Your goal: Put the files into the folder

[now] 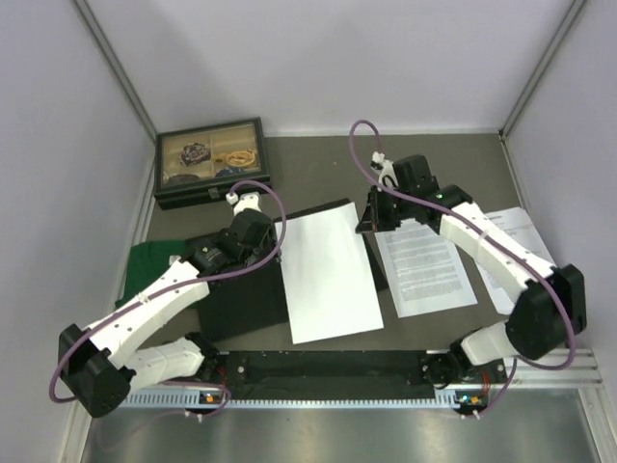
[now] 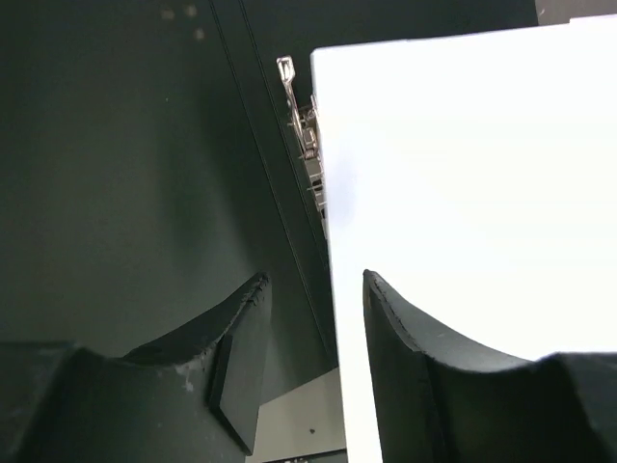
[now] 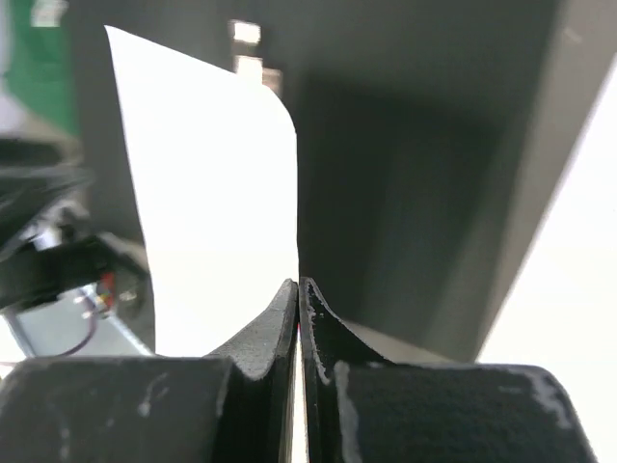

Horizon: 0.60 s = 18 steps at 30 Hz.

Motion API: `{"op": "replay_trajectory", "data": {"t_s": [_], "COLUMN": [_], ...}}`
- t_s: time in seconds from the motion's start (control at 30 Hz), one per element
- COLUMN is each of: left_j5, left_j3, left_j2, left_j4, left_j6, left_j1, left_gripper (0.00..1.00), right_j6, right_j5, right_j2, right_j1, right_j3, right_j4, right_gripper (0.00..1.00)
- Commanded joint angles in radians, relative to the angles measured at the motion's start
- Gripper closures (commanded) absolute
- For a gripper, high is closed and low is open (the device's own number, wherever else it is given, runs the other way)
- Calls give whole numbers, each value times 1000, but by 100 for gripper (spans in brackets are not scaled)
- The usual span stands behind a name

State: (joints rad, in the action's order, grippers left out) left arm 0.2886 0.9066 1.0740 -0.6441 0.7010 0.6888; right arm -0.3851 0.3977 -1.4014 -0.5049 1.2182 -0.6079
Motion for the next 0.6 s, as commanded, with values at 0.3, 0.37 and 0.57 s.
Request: {"op": "replay_trajectory", "data": {"t_s": [0.3,0.37,0.57], "left_j5": [-20,-17,-11], "left_j3": [-14,-9,-5], "left_j2": [-32,-34,-45], "left_j4": [0,-8,-22], "left_j6": [-3,-6,-14], "left_j1": [-11,-15,-21], "left_gripper": [53,53,53], "right_j6": [111,111,106], "right_j5": [-25,-69,-132], "right_j2": [-245,-255,-252], "right_j1": [126,128,157], "right_j3": [-120,-125,-143], "right_j4": [226,227,201], "right_gripper": [100,100,100]}}
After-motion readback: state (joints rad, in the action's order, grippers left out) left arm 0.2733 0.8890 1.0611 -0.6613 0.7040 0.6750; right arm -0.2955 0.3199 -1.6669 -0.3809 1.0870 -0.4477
